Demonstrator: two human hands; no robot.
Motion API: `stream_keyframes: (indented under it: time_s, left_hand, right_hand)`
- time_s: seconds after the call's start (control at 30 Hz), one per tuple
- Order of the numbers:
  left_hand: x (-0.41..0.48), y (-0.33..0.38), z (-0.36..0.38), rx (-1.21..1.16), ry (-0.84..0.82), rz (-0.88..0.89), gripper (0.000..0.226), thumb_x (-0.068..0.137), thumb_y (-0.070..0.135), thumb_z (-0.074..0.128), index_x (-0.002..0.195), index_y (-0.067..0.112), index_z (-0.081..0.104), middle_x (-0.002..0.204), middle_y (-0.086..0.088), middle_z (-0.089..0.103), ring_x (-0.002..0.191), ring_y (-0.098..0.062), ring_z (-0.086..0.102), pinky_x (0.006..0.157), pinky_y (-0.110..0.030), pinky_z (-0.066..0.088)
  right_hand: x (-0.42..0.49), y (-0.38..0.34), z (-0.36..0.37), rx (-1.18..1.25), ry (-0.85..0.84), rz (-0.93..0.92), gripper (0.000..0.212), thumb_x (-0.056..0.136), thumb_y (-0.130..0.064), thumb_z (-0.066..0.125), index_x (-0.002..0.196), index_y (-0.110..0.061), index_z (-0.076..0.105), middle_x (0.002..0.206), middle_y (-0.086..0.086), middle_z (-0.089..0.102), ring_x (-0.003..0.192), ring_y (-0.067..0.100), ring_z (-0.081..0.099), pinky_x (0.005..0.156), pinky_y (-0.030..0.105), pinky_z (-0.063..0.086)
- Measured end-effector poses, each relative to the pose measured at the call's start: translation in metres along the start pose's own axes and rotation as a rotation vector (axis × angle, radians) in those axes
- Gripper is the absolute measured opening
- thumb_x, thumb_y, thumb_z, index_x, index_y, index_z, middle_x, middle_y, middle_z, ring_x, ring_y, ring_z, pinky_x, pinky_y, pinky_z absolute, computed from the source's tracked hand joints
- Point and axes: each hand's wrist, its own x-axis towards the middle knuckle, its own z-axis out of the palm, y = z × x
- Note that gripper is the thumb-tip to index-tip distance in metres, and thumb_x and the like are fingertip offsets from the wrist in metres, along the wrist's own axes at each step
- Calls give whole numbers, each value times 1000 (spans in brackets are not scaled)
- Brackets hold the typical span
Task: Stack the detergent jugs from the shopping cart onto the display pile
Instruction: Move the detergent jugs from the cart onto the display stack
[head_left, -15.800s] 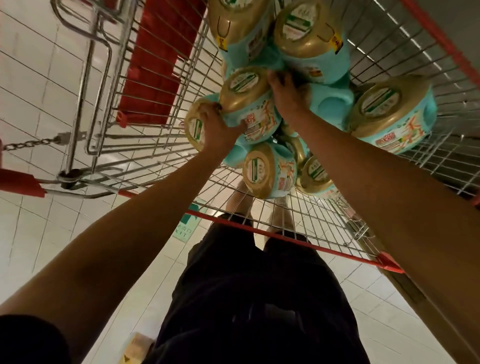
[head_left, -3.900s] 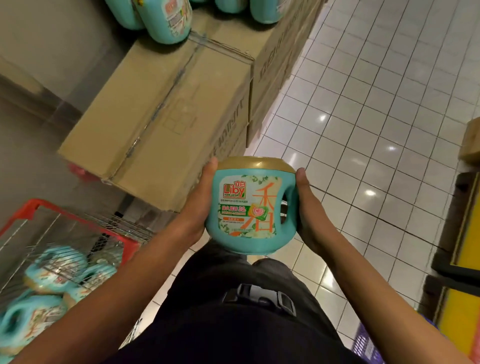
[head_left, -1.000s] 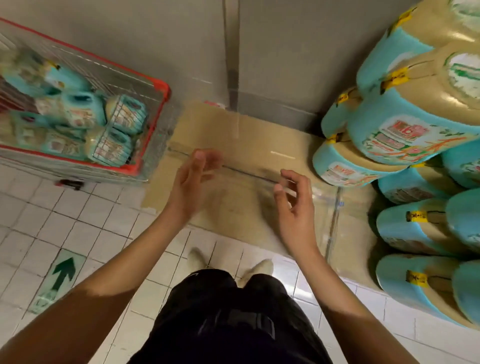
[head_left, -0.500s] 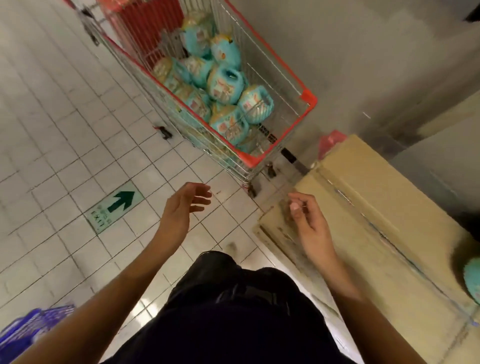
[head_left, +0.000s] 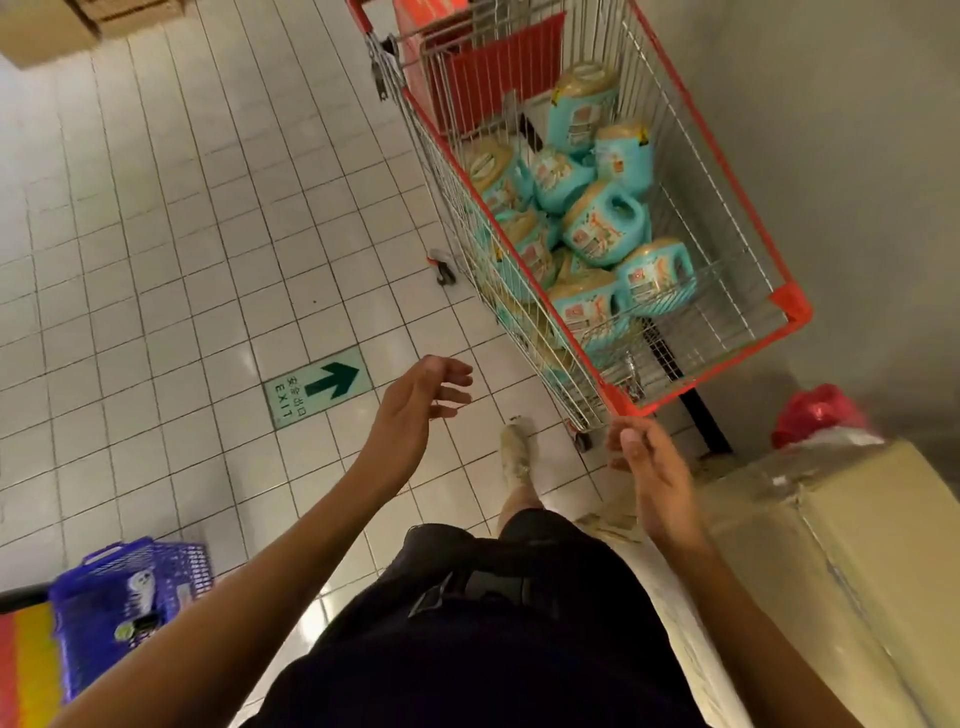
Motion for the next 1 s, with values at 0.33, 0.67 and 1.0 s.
stream_keyframes:
  time_s: [0.33,0.67,1.0]
  left_hand:
    - [132,7,17,126,-97,-110,52,106,53,30,112,20,69,113,3,74,102,-18,72,87,-38,58]
    - [271,32,35,216,-206,-228,54,94,71,38,110,31,71,109,4,75,101,-20,73,88,-40,59]
    - [433,17,101,283,-422,-463,21,109,36,53,111,18,63,108,-6,71,98,-23,71,86,-42,58]
  right_hand:
    - [146,-12,-3,32,14,120,36,102,-49,50,119,-21,66,106,-6,72,99,9,70,82,20,57]
    - [308,-31,-18,64,33,167,36,103,-61,49,109,-29,64,101,-13,70,96,4,71,80,21,60]
    - [438,-32,-10,-80,143,374,23,112,-47,42,116,-30,56,102,-10,59,86,3,58,67,24,45]
